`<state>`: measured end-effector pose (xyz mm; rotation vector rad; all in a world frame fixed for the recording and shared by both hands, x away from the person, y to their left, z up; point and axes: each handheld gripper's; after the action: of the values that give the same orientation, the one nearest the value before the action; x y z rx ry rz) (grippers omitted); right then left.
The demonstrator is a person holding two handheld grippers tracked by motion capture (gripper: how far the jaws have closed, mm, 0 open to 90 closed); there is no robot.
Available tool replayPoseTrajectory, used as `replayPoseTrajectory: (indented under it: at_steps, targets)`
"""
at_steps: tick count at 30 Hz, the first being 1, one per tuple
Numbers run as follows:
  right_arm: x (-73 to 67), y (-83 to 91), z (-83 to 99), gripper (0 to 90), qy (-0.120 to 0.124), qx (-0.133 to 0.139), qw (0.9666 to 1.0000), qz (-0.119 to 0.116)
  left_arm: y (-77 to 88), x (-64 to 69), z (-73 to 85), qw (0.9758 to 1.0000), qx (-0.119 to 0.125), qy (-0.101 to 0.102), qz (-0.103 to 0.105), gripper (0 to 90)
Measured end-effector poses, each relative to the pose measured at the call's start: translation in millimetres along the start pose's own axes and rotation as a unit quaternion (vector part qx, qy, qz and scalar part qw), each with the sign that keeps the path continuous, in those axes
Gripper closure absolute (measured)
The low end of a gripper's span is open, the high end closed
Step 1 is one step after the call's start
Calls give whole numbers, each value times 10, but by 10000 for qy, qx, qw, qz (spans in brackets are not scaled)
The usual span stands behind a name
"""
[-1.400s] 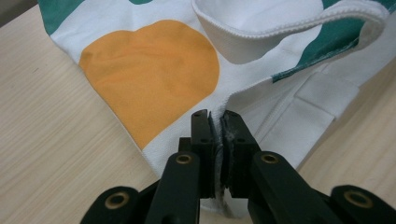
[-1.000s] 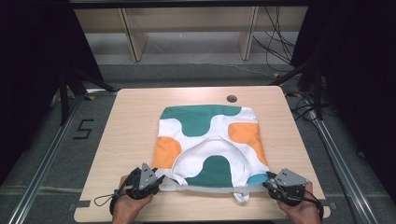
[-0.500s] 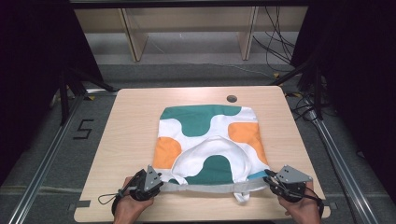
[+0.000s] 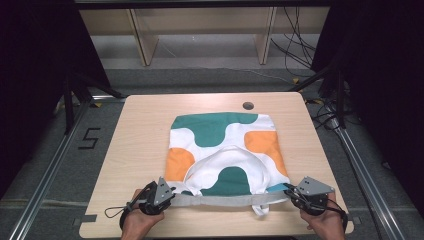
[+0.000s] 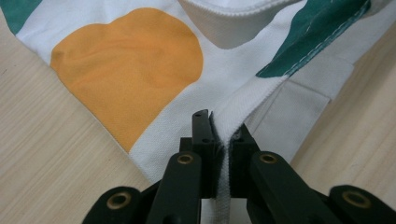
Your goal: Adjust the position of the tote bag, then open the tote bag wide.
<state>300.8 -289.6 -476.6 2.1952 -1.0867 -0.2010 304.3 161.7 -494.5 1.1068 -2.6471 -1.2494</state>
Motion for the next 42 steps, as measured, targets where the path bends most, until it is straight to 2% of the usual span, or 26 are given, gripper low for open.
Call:
replayPoseTrajectory:
  at_steps: [1, 5, 11, 14, 15, 16, 18, 19, 20, 21, 22, 23, 24, 25, 26, 29, 30, 31, 32, 34, 36, 37, 38, 39, 41, 42]
  targets:
    - [-3, 13, -2, 848, 13, 30, 10000, 3, 10, -14, -7, 9999, 47, -135, -49, 854]
    - [-25, 64, -9, 848, -36, 93, 10000, -3, 37, -26, 0, 9999, 99, -117, -12, 856]
    - [-31, 110, -35, 849, -46, 209, 9998, -10, 112, -57, -17, 9995, 300, -1, -55, 856]
    - [-15, 132, -70, 851, -74, 277, 9996, -30, 165, -91, -47, 9993, 355, -57, -70, 857]
    - [-8, 132, -76, 851, -103, 316, 9994, -44, 173, -95, -49, 9992, 394, -31, -97, 857]
    - [5, 136, -82, 852, -110, 346, 9993, -56, 182, -77, -48, 9991, 388, 132, -54, 858]
    - [1, 153, -94, 852, -257, 383, 9989, -75, 193, -87, -59, 9991, 406, 103, -79, 859]
    - [23, 159, -107, 852, -174, 412, 9990, -91, 193, -87, -59, 9991, 406, 103, -79, 859]
    - [26, 168, -117, 852, -240, 423, 9988, -108, 208, -116, -83, 9988, 476, -37, -105, 860]
    - [40, 169, -125, 852, -197, 443, 9988, -87, 211, -105, -84, 9987, 498, 118, -78, 860]
    - [38, 173, -132, 853, -280, 440, 9986, -130, 215, -97, -90, 9982, 561, 211, -84, 861]
    - [59, 167, -142, 853, -178, 485, 9986, -145, 220, -98, -96, 9979, 592, 236, -108, 861]
    - [56, 175, -151, 854, -248, 485, 9984, -121, 241, -114, -101, 9985, 523, 127, -88, 861]
    - [67, 179, -165, 854, -162, 533, 9984, -125, 241, -114, -101, 9985, 523, 127, -88, 860]
    - [68, 189, -174, 854, -213, 530, 9983, -101, 247, -110, -115, 9975, 653, 245, -104, 861]
    - [69, 211, -197, 853, -320, 570, 9978, -100, 273, -116, -133, 9972, 702, 238, -118, 861]
    - [78, 235, -225, 853, -335, 629, 9974, -80, 294, -112, -160, 9961, 806, 313, -164, 861]
    - [78, 235, -225, 853, -335, 629, 9974, -80, 294, -112, -160, 9961, 806, 313, -164, 861]
    - [108, 246, -253, 854, -226, 710, 9972, -84, 316, -123, -184, 9954, 883, 328, -192, 861]
    - [117, 266, -270, 855, -272, 746, 9968, -43, 325, -131, -200, 9947, 937, 384, -165, 860]
    - [119, 273, -286, 855, -283, 792, 9964, -70, 356, -152, -208, 9955, 869, 333, -184, 860]
    - [120, 280, -296, 855, -267, 824, 9962, -72, 351, -155, -215, 9941, 986, 413, -195, 861]
    - [108, 290, -304, 855, -352, 827, 9959, -58, 368, -164, -223, 9941, 977, 429, -205, 861]
    - [122, 294, -317, 855, -285, 882, 9957, -49, 378, -174, -232, 9938, 1004, 440, -186, 860]
    - [106, 309, -333, 856, -397, 871, 9954, -68, 388, -182, -243, 9930, 1070, 444, -219, 861]
    - [123, 327, -370, 856, -281, 932, 9952, -66, 426, -212, -273, 9923, 1135, 425, -252, 861]
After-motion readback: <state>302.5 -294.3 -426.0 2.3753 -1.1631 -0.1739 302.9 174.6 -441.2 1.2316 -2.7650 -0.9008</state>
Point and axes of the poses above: each handheld gripper's, and its own axes: y roughly backward along the jaws, z roughly out of its underside, x roughly to its right, and after that the axes turned 4 degrees about -y, right-handed
